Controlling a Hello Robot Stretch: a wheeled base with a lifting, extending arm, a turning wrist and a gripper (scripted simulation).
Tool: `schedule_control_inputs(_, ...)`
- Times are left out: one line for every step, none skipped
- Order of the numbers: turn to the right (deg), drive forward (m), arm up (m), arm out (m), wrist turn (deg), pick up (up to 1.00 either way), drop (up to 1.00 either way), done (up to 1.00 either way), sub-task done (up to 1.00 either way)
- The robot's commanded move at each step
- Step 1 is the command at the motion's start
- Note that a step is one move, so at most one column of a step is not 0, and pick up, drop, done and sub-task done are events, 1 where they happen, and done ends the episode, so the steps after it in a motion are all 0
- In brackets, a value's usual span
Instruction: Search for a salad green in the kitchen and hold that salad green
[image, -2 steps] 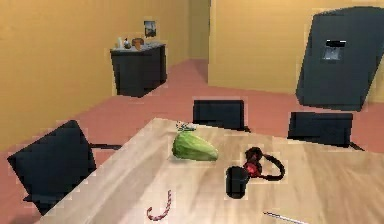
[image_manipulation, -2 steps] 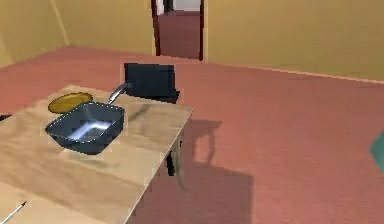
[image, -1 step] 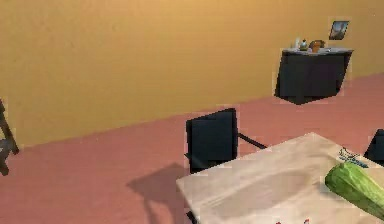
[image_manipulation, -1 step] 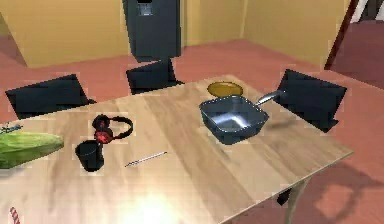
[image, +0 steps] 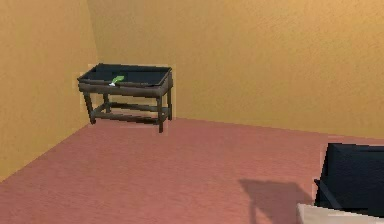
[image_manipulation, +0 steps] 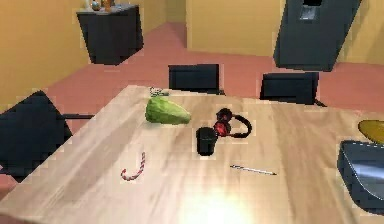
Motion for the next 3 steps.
schedule_control_inputs(18.0, 0.0, 0.0, 0.0, 0.0, 0.0, 0.0, 0.0, 0.0)
schedule_control_inputs(0.0, 0.1, 0.0, 0.0, 0.0, 0.0, 0.0, 0.0, 0.0)
schedule_control_inputs(-15.0, 0.0, 0.0, 0.0, 0.0, 0.0, 0.0, 0.0, 0.0)
